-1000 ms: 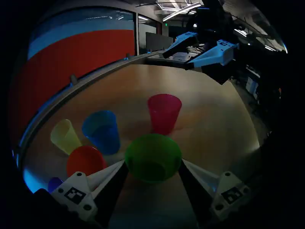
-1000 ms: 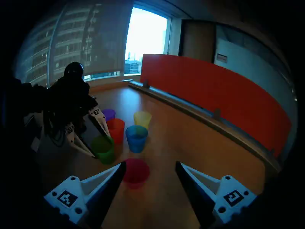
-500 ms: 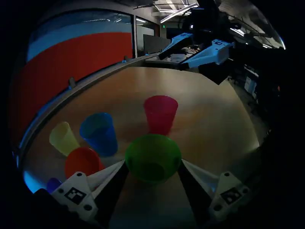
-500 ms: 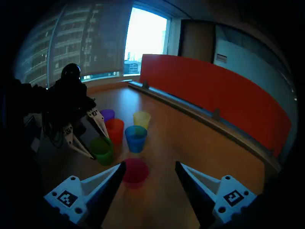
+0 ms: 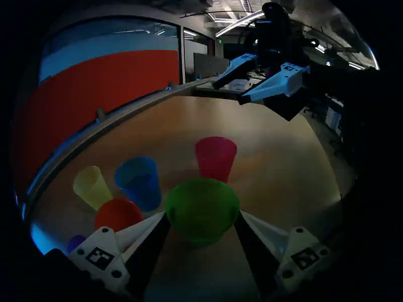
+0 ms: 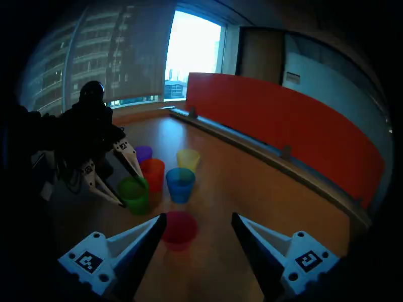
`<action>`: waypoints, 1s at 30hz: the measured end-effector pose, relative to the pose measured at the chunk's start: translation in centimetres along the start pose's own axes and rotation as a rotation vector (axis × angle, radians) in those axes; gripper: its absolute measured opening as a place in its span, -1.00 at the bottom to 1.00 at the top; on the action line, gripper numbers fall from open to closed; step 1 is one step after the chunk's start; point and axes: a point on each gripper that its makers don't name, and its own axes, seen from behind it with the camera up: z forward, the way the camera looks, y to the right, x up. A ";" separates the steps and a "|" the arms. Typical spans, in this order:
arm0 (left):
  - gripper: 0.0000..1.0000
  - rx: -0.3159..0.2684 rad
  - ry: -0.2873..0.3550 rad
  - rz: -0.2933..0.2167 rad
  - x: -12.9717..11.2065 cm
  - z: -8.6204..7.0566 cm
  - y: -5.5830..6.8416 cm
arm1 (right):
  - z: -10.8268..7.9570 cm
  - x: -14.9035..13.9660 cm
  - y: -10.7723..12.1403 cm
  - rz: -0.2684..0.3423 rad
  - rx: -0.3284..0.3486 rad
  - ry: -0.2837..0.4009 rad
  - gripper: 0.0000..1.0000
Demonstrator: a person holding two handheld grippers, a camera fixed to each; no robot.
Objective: Pour water
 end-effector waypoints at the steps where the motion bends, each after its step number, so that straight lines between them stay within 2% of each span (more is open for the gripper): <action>1: 0.70 0.004 0.008 -0.001 0.2 -0.1 0.0 | 0.0 0.0 0.0 -0.001 0.001 0.001 1.00; 9: 0.70 0.031 0.063 -0.016 1.2 -1.2 -0.2 | 0.2 0.4 -0.2 -0.004 0.003 0.004 1.00; 18: 0.70 0.074 0.133 -0.031 2.8 -2.5 -1.0 | 0.6 0.7 -0.3 0.000 0.007 0.011 1.00; 30: 0.70 0.125 0.239 -0.047 5.6 -5.0 -1.8 | 1.4 1.1 -0.5 -0.005 0.018 0.016 1.00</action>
